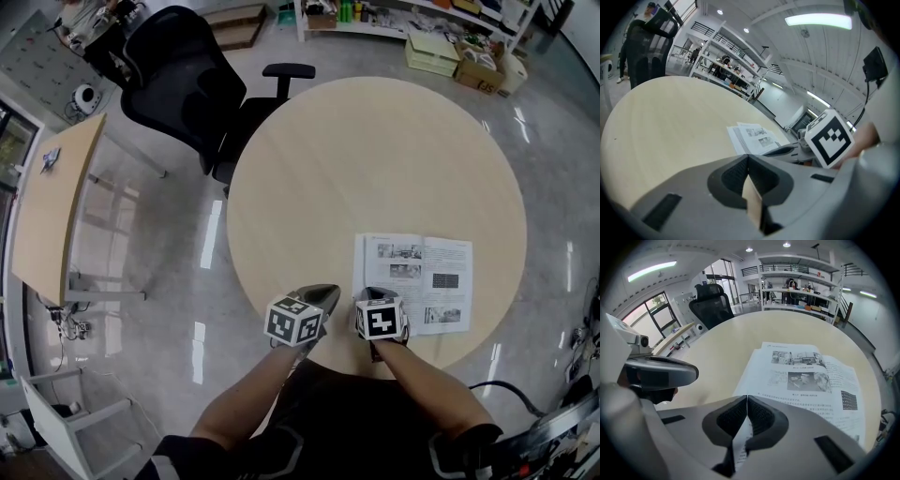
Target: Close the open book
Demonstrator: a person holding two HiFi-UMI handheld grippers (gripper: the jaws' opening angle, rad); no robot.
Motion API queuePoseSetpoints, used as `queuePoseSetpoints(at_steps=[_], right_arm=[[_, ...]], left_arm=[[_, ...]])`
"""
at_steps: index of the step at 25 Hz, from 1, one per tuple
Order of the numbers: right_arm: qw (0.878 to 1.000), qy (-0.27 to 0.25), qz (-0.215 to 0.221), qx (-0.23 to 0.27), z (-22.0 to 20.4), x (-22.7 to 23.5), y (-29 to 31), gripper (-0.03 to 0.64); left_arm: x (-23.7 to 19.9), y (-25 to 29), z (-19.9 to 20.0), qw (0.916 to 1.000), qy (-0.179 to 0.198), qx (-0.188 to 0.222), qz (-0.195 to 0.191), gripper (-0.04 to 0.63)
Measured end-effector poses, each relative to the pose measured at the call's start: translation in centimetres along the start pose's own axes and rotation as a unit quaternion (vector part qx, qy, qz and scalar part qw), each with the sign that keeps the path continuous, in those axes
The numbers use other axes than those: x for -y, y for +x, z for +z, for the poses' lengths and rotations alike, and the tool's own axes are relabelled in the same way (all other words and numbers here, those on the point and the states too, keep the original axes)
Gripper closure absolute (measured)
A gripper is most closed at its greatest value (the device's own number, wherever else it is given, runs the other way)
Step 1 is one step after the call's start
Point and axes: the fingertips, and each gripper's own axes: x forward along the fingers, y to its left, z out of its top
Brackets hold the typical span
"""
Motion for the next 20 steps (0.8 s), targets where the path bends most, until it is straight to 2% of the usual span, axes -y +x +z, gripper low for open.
queuePoseSetpoints(at_steps=[9, 20], right_arm=[[1.000, 0.008, -0.001, 0.001, -1.0, 1.6, -1.1, 0.618], [1.000, -0.006, -0.011, 0.017, -1.1, 3.2, -2.2, 0.618]], left_arm=[[1.7, 1.1, 0.0, 0.9999, 0.007, -0.004, -0.007, 0.609], [3.0, 1.5, -0.3, 0.9997, 0.022, -0.010, -0.007, 0.609]])
